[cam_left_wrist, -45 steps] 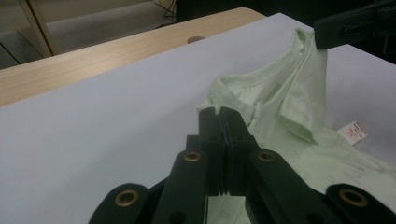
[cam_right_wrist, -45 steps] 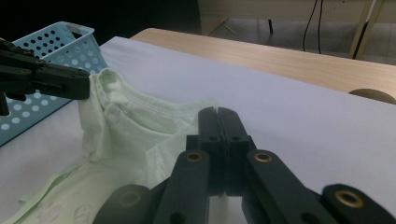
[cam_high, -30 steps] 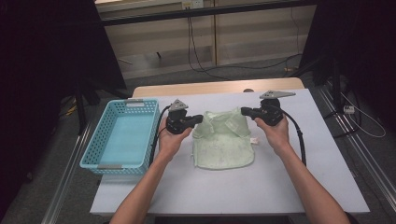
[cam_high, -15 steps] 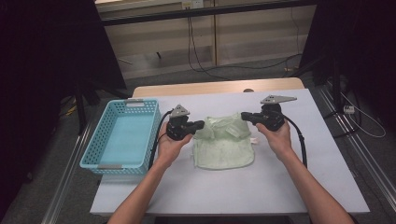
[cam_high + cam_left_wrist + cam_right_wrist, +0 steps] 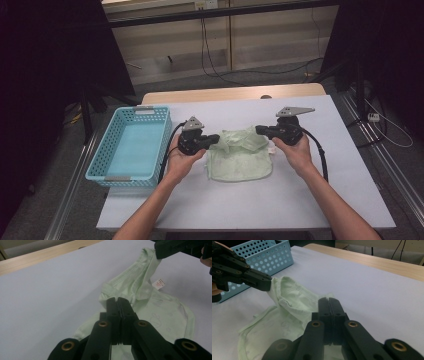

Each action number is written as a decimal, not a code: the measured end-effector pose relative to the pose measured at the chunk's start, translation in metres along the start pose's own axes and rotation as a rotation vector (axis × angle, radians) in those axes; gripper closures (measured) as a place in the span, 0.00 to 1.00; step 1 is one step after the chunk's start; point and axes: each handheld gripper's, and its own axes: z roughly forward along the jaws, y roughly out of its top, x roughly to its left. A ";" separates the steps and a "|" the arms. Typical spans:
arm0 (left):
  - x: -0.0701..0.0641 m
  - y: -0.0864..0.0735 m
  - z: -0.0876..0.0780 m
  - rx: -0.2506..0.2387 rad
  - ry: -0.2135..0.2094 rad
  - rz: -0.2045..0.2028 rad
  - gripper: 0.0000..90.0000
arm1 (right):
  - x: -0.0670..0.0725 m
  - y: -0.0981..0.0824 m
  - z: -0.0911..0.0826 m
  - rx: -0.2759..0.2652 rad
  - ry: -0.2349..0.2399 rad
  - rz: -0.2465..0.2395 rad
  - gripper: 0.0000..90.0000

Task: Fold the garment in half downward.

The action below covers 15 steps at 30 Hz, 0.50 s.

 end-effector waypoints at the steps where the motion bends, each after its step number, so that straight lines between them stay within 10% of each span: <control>1: -0.001 0.000 0.000 0.003 -0.002 0.001 0.98 | 0.001 -0.001 -0.001 0.004 0.002 -0.002 1.00; 15: -0.009 -0.012 0.005 0.051 -0.014 -0.007 0.98 | 0.008 -0.011 -0.004 0.044 0.014 -0.034 1.00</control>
